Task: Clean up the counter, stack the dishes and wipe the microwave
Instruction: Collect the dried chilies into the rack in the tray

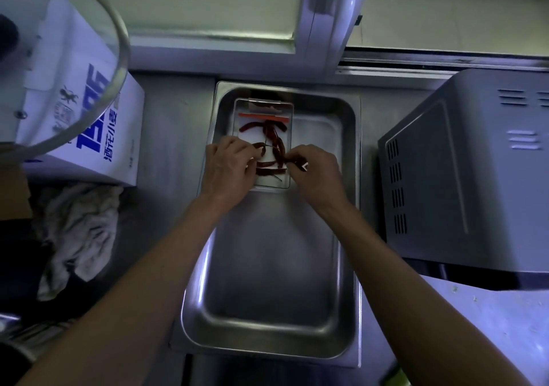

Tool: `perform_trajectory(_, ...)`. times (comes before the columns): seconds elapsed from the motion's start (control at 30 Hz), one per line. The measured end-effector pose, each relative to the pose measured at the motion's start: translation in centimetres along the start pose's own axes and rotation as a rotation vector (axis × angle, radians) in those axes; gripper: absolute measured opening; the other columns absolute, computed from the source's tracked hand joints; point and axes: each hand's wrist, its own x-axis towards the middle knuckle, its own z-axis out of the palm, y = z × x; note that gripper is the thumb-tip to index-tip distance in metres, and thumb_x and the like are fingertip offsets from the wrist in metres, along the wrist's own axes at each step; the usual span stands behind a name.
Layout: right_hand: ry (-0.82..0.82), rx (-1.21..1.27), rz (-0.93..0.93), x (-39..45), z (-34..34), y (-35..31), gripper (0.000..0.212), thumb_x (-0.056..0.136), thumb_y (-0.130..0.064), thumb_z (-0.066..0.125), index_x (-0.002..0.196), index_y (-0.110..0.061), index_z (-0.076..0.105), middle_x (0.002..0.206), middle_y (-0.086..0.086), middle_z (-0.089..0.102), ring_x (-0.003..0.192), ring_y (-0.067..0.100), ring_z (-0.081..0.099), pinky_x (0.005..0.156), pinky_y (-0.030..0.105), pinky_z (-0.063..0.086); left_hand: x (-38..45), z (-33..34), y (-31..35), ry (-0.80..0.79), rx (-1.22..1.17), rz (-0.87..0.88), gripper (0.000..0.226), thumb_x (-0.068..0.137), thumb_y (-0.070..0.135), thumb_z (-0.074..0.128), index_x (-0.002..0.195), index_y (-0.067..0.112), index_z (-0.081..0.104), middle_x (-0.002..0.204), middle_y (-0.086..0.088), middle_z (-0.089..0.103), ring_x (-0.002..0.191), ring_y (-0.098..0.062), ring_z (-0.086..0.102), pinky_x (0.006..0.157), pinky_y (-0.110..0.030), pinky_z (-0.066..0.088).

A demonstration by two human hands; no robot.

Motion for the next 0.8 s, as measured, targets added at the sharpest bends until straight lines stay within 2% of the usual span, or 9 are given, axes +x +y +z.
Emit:
perform_trajectory(0.1, -0.016, -0.044, -0.061, 1.4, 1.0, -1.3, 0.019, 0.089, -0.007, 0.068, 0.106, -0.014, 0.073, 0.101, 0.002, 0.070, 0.091, 0.015, 0.064, 0.083, 0.037, 0.056, -0.6, -0.8, -0.6, -0.019, 0.002, -0.023, 0.017, 0.086, 0.011, 0.067, 0.101, 0.018, 0.071, 0.104, 0.003, 0.068, 0.107, -0.022, 0.054, 0.083, -0.030, 0.027)
perform_trajectory(0.2, -0.055, -0.086, -0.091, 3.0, 2.0, -2.1, 0.017, 0.091, -0.010, 0.066, 0.105, -0.014, 0.073, 0.102, 0.003, 0.070, 0.097, 0.020, 0.064, 0.083, 0.041, 0.055, -1.1, -1.6, -1.5, -0.052, -0.013, -0.045, 0.019, 0.085, 0.010, 0.068, 0.104, 0.016, 0.070, 0.108, 0.000, 0.069, 0.107, -0.025, 0.055, 0.082, -0.037, 0.035)
perform_trajectory(0.33, -0.109, -0.145, -0.139, 4.7, 3.5, -2.9, 0.015, 0.091, -0.009, 0.063, 0.102, -0.014, 0.072, 0.097, 0.004, 0.067, 0.089, 0.019, 0.061, 0.079, 0.042, 0.054, -1.3, -2.5, -2.5, -0.108, -0.037, -0.062, 0.024, 0.088, 0.014, 0.066, 0.112, 0.014, 0.068, 0.116, -0.001, 0.069, 0.112, -0.026, 0.055, 0.086, -0.043, 0.043)
perform_trajectory(0.43, -0.134, -0.186, -0.167, 5.8, 4.4, -3.3, 0.013, 0.092, -0.007, 0.061, 0.100, -0.011, 0.071, 0.096, 0.004, 0.067, 0.088, 0.018, 0.060, 0.079, 0.038, 0.054, -1.1, -2.9, -2.8, -0.118, -0.065, -0.055, 0.027, 0.088, 0.012, 0.067, 0.114, 0.012, 0.068, 0.118, -0.003, 0.068, 0.112, -0.028, 0.056, 0.086, -0.049, 0.048)
perform_trajectory(0.63, -0.189, -0.286, -0.170, 7.6, 5.5, -2.9, 0.015, 0.092, -0.007, 0.057, 0.097, -0.009, 0.070, 0.096, 0.006, 0.067, 0.090, 0.022, 0.059, 0.073, 0.034, 0.047, -0.7, -2.6, -2.9, -0.089, -0.102, -0.055, 0.026, 0.086, 0.012, 0.069, 0.112, 0.010, 0.071, 0.118, -0.003, 0.068, 0.112, -0.028, 0.058, 0.086, -0.049, 0.049)
perform_trajectory(0.73, -0.196, -0.318, -0.188, 7.7, 6.0, -2.5, 0.014, 0.092, -0.008, 0.057, 0.095, -0.008, 0.070, 0.095, 0.007, 0.067, 0.091, 0.024, 0.059, 0.069, 0.030, 0.039, -0.8, -2.2, -3.0, -0.050, -0.111, -0.048, 0.025, 0.084, 0.010, 0.070, 0.109, 0.010, 0.072, 0.115, -0.004, 0.070, 0.109, -0.029, 0.060, 0.082, -0.047, 0.049)
perform_trajectory(0.8, -0.172, -0.309, -0.196, 7.5, 6.1, -2.4, 0.015, 0.093, -0.012, 0.060, 0.102, -0.009, 0.071, 0.102, 0.007, 0.068, 0.096, 0.023, 0.060, 0.072, 0.025, 0.033, -0.8, -2.1, -3.0, -0.047, -0.116, -0.053, 0.025, 0.085, 0.010, 0.070, 0.110, 0.011, 0.072, 0.115, -0.004, 0.070, 0.108, -0.029, 0.061, 0.082, -0.046, 0.049)
